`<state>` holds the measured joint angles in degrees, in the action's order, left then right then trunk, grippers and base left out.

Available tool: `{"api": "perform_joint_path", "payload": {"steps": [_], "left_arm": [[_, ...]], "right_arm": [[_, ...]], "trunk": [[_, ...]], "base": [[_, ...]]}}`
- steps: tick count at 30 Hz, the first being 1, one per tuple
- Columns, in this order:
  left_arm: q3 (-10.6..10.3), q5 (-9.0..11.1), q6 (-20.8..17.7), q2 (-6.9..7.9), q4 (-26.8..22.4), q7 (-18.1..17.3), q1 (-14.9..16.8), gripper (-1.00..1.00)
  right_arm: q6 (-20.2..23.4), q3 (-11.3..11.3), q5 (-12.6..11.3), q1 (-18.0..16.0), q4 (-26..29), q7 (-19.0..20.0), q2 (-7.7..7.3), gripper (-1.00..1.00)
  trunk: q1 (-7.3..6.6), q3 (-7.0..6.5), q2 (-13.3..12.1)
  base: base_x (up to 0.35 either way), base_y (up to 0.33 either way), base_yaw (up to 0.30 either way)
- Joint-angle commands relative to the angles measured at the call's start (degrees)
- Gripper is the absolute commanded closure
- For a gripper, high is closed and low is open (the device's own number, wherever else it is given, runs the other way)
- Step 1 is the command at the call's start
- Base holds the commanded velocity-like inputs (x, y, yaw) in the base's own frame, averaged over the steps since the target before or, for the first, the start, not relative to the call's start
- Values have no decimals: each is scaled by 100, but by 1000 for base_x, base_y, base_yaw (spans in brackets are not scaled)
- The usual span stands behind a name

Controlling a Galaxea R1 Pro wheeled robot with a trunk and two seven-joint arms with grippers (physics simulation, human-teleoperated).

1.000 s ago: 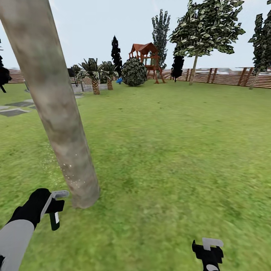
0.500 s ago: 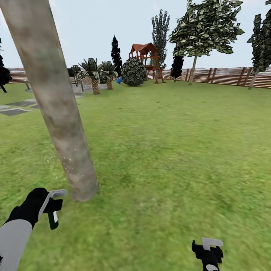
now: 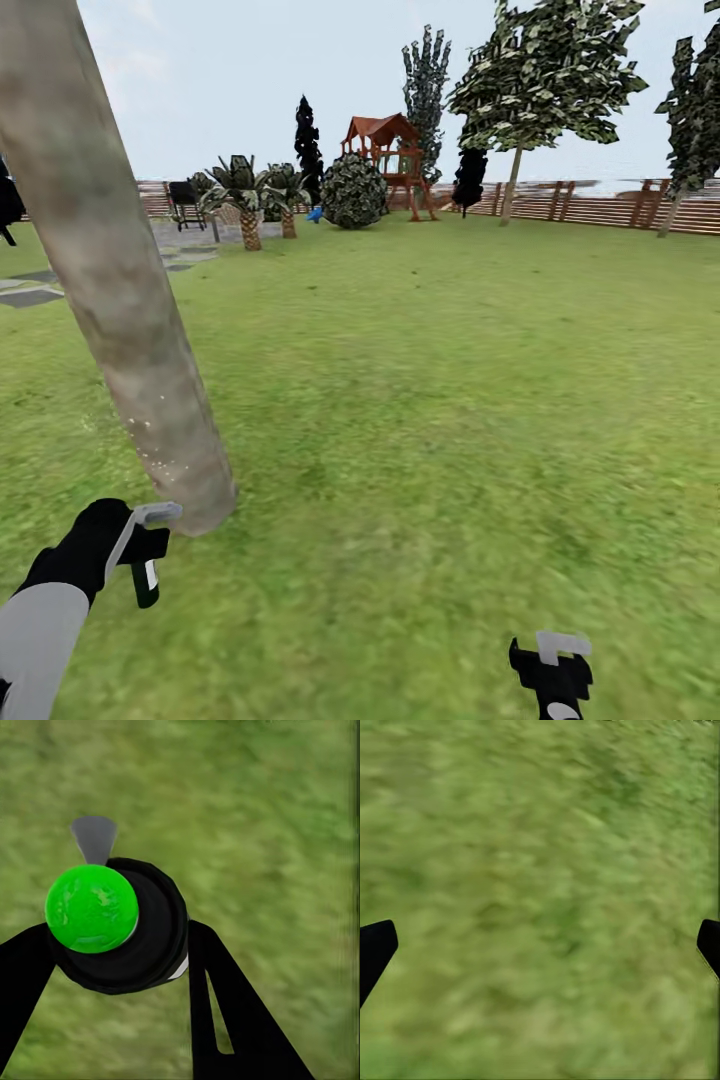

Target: In the garden, pick up the pesticide atomizer on the floor and spray pesticide onto both trees until each tree trunk is fully covered.

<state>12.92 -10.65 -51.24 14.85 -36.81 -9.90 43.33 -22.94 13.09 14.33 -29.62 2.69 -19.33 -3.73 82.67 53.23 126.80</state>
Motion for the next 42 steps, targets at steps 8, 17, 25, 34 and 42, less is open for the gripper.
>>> {"api": "perform_joint_path", "payload": {"steps": [8,17,25,34,42], "left_arm": [[2,-2,42,1,-8,16,0,100],[1,-2,140,-14,-2,23,0,100],[1,1,141,-19,-2,23,0,100],[0,2,141,-26,-2,32,0,100],[8,-7,141,-26,-2,32,0,100]], "right_arm": [[0,-6,0,0,-5,1,3,-100],[0,-8,0,0,-4,6,3,-100],[0,-6,0,0,0,8,3,-100],[0,-8,0,0,1,6,3,-100],[0,-8,0,0,-2,7,12,-100]], "trunk": [[0,0,0],[0,0,0],[0,0,0],[0,0,0],[0,0,0]], "base": [[148,-268,241],[167,-255,260],[245,-187,22],[164,-236,3],[95,-278,235]]}}
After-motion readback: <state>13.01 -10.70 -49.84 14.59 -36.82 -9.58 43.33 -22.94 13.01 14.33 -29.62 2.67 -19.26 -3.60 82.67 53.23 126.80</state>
